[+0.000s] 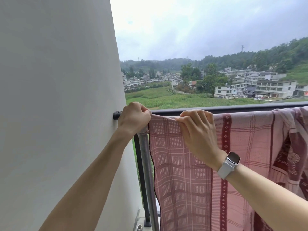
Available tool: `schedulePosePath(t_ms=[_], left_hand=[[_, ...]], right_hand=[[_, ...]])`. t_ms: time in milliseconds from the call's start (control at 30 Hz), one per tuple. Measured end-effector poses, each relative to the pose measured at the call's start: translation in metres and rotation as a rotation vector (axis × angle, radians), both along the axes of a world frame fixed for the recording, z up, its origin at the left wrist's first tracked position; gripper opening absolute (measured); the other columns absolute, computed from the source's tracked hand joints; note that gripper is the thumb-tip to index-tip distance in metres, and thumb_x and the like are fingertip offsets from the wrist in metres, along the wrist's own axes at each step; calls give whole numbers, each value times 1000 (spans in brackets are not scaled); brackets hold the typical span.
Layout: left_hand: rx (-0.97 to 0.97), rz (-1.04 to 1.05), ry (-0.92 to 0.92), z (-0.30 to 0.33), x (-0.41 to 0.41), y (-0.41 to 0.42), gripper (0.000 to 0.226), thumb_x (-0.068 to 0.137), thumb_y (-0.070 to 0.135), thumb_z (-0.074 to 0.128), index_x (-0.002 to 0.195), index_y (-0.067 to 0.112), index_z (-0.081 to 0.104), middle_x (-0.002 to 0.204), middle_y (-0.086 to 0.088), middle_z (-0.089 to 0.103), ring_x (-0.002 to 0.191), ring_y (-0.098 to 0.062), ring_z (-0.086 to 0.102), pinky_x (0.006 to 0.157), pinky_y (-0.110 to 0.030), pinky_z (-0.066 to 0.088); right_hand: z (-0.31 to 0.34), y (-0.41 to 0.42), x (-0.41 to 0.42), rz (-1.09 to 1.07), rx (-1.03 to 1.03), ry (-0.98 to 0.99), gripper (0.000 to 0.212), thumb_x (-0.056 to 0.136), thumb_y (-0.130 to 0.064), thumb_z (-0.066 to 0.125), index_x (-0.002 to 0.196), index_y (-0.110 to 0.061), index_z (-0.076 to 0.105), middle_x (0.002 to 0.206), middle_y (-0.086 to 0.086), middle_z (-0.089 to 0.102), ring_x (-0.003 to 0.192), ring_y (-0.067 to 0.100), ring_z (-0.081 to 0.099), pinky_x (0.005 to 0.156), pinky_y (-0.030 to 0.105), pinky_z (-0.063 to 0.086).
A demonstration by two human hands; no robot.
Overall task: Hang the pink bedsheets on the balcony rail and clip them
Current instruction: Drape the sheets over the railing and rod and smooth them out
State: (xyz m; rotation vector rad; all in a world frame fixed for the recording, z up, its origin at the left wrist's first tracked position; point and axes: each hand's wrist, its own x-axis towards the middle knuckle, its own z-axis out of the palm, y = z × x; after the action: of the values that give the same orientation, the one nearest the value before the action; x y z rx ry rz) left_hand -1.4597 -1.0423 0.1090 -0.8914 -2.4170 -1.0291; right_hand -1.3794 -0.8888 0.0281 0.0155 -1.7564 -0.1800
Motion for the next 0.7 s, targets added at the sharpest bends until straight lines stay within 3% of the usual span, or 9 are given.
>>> schedulePosePath(t_ms=[133, 267, 400, 467, 600, 700], left_hand=[[35, -4, -129, 24, -17, -2, 25, 94, 20, 45, 80, 6, 60, 96, -22, 66, 88, -32, 61, 83, -41, 49], [-149, -140, -188, 25, -11, -6, 26, 91, 33, 51, 84, 12, 63, 91, -8, 63, 87, -20, 54, 83, -36, 44], [-169, -62, -39, 4, -4, -11, 21, 80, 41, 63, 84, 22, 69, 88, 3, 64, 93, -19, 58, 91, -40, 46], [-138, -61, 79, -2, -2, -12, 21, 80, 41, 63, 84, 22, 70, 87, 3, 61, 87, -19, 59, 88, -40, 47], [12, -128, 163, -14, 8, -11, 25, 78, 39, 66, 93, 20, 67, 87, 5, 56, 72, -10, 56, 73, -25, 44], [90, -113, 263, -29, 14, -8, 29, 76, 35, 69, 98, 17, 61, 89, 4, 53, 70, -11, 54, 69, -25, 47]], right_hand=[[11, 0, -5, -8, -9, -7, 16, 76, -2, 67, 86, -14, 62, 85, 0, 65, 84, 18, 53, 80, 32, 34], [13, 0, -3, 29, -13, -20, 11, 79, -3, 63, 84, -12, 61, 84, 1, 65, 81, 20, 55, 76, 32, 34], [11, -1, 6, 149, -5, 47, 8, 88, -9, 50, 85, -15, 54, 79, 2, 63, 78, 15, 46, 73, 29, 33], [12, -7, 10, 199, 44, 67, 12, 84, -3, 55, 86, -15, 53, 79, 2, 63, 76, 14, 46, 72, 28, 32], [-14, -6, 21, 229, 78, -41, 28, 74, 4, 65, 88, -17, 52, 80, -1, 64, 78, 12, 48, 72, 26, 35], [-32, -3, 26, 233, 50, -100, 28, 73, 4, 65, 88, -17, 54, 81, -2, 64, 79, 11, 50, 72, 27, 38]])
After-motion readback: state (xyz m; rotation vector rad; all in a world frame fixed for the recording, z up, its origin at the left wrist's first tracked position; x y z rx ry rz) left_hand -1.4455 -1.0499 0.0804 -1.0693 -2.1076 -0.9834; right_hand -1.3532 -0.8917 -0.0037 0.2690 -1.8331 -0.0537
